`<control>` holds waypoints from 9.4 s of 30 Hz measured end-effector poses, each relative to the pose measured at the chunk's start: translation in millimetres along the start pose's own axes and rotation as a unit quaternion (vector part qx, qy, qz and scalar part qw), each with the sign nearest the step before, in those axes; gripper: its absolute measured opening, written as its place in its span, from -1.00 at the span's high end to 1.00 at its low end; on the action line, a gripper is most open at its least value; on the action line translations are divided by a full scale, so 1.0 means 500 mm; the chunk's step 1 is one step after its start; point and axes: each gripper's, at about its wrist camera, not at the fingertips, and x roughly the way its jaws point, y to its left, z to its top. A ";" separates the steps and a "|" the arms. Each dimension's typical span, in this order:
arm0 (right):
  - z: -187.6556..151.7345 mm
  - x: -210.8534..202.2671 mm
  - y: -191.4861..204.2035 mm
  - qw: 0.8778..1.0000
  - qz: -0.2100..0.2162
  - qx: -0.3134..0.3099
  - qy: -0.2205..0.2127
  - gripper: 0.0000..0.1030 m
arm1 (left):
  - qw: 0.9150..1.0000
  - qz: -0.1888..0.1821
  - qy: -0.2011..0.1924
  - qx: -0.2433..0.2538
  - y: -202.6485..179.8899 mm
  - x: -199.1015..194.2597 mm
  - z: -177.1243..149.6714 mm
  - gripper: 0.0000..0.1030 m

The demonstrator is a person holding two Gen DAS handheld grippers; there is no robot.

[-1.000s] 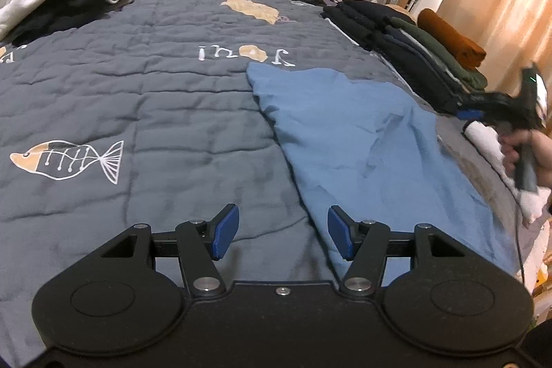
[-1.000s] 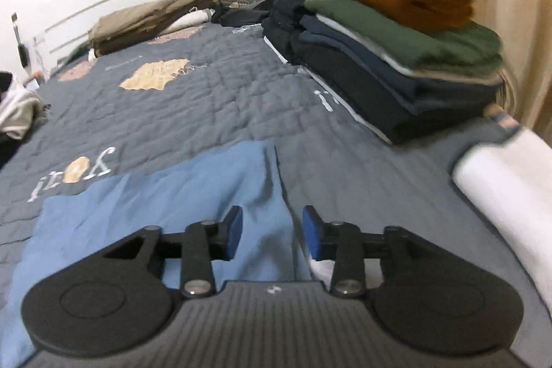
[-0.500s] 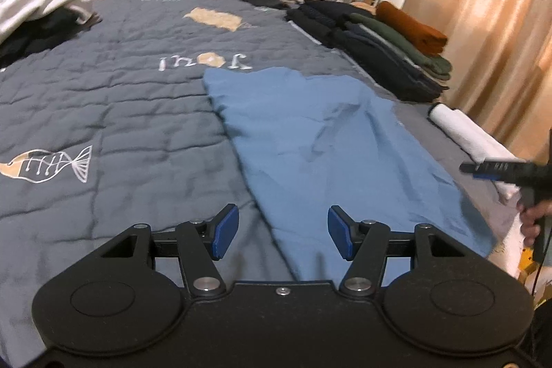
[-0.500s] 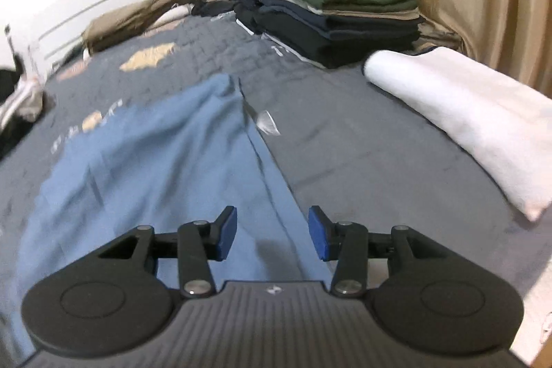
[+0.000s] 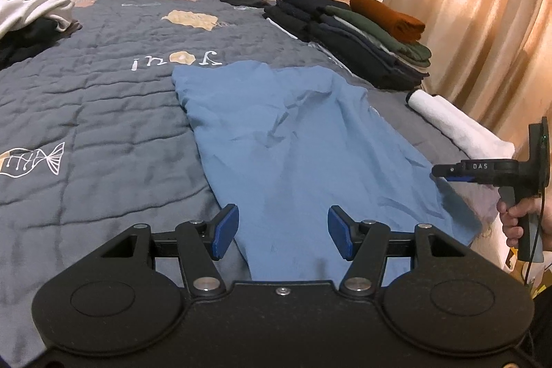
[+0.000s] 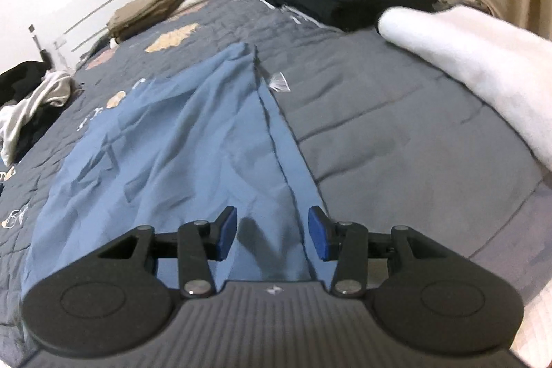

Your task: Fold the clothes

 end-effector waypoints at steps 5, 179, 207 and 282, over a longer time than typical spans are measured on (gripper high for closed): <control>-0.006 0.020 -0.001 0.999 -0.003 0.014 0.036 0.75 | 1.000 0.005 0.005 0.007 -0.005 0.005 -0.004 -0.10; 0.020 -0.024 -0.105 0.899 0.243 0.365 0.009 0.90 | 0.970 -0.064 0.044 -0.231 0.128 -0.031 0.006 0.96; 0.131 0.070 -0.075 0.961 0.126 0.220 -0.114 0.19 | 0.979 -0.049 -0.033 -0.193 0.224 0.081 0.118 0.07; -0.087 0.038 -0.025 0.937 0.070 0.341 0.006 0.23 | 0.917 -0.030 -0.022 -0.397 0.136 0.120 -0.081 0.67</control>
